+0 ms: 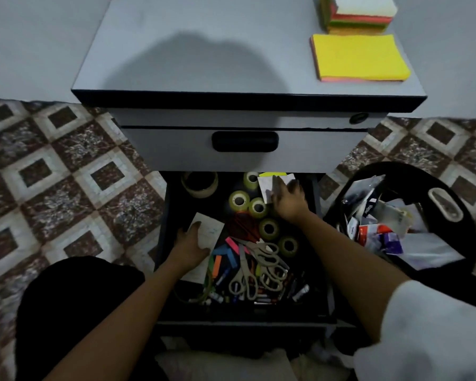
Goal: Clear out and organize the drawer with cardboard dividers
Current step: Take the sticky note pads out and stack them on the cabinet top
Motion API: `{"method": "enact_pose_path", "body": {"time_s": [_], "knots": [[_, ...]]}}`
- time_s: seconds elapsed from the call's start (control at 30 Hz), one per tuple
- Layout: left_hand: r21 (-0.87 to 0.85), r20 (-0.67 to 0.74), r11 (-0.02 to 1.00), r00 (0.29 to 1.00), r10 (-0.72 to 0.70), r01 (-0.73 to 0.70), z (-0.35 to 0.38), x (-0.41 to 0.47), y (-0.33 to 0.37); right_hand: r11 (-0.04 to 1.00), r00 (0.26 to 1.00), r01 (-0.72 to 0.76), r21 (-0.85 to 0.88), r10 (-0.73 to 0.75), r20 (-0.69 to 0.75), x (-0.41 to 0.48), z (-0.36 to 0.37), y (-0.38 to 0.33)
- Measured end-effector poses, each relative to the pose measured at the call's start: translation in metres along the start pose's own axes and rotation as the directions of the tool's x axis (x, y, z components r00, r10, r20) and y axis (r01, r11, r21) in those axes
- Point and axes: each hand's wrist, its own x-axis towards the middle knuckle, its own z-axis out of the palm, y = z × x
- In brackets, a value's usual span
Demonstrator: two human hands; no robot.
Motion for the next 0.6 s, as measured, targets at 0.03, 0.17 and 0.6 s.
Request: {"method": "enact_pose_path", "body": {"time_s": [0.03,0.17,0.6], "knots": [[0.007,-0.008,1.000,1.000,-0.002,0.003,0.002,0.001,-0.001,0.999,0.999,-0.030,0.036,0.030,0.012,0.003,-0.002,-0.002],[0.029,-0.042,1.000,0.999,-0.009,0.010,0.009,0.003,-0.003,0.997,0.997,-0.070,0.010,0.070,0.029,0.005,0.000,-0.002],[-0.057,-0.209,0.996,0.976,0.062,-0.076,0.011,0.003,0.005,0.989,0.993,-0.103,0.106,0.108,-0.040,-0.050,0.029,0.012]]}}
